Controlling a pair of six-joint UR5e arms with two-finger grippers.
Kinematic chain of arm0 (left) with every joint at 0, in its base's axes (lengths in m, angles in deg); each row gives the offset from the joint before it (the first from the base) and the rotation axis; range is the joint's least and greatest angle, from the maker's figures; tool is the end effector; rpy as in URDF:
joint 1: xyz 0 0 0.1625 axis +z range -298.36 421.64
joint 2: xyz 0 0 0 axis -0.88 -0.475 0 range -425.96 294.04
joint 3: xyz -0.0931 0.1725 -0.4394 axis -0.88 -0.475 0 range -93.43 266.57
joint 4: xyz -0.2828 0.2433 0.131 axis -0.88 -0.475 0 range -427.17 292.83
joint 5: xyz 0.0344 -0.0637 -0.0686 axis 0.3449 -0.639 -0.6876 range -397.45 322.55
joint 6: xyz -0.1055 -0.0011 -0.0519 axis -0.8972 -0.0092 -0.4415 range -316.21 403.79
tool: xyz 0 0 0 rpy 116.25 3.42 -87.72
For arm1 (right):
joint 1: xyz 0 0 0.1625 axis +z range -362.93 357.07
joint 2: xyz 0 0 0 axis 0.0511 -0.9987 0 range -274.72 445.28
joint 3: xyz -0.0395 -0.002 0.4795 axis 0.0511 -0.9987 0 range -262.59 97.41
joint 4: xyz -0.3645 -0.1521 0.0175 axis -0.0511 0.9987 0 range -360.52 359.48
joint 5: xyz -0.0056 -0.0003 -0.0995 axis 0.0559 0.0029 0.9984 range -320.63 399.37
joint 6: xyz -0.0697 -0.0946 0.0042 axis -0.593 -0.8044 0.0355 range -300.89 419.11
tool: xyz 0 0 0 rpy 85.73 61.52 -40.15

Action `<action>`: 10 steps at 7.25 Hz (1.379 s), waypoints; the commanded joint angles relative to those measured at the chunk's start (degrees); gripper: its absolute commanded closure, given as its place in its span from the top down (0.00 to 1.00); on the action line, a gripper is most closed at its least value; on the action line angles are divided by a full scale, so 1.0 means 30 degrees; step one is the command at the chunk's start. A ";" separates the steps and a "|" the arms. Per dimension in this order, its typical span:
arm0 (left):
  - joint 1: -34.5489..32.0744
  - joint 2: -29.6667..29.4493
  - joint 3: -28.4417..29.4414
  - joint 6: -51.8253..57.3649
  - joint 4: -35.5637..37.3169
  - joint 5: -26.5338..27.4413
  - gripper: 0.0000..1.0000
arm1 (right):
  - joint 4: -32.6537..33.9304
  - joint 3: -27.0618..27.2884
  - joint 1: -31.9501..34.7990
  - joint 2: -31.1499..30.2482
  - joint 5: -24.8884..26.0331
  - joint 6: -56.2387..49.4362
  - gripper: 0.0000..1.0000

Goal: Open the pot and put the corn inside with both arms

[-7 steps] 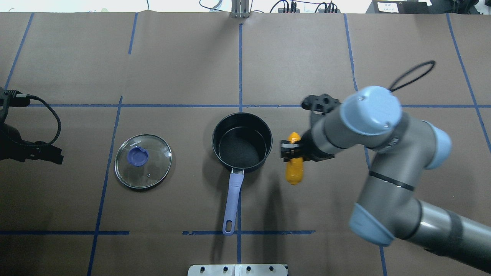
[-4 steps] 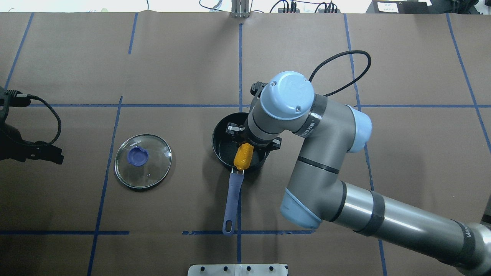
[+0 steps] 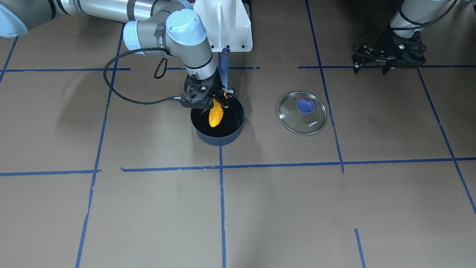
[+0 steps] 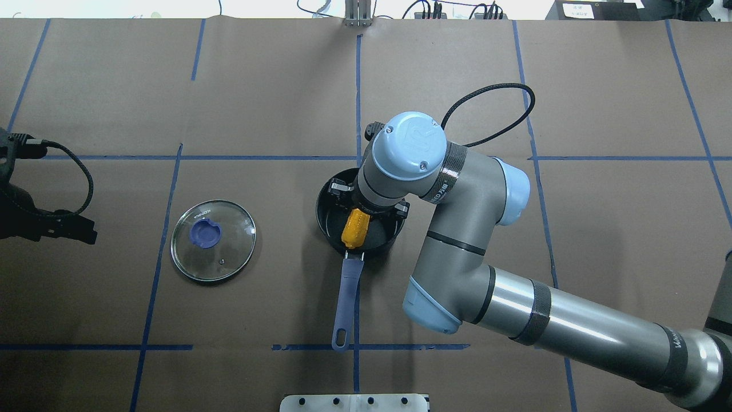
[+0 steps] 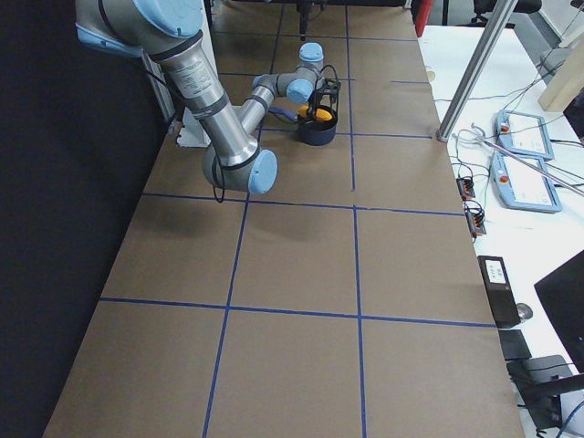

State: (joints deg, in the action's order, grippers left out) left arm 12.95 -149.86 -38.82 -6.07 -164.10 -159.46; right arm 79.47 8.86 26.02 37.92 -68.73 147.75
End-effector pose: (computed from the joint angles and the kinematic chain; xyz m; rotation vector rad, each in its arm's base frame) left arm 0.2193 -0.3570 0.4803 0.0450 0.8164 0.0357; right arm -0.6026 -0.4439 0.2423 -0.0373 -0.9828 0.2933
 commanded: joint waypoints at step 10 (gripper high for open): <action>-1.3729 0.1776 0.2968 2.2556 0.7291 -0.3738 1.00 | 0.4669 0.4890 2.0536 -1.8375 -0.9525 -3.4309 1.00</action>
State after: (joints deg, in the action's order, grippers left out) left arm -22.54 -144.41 -32.30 53.62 -145.24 -169.47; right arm 87.69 27.39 79.52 -15.89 -97.11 62.65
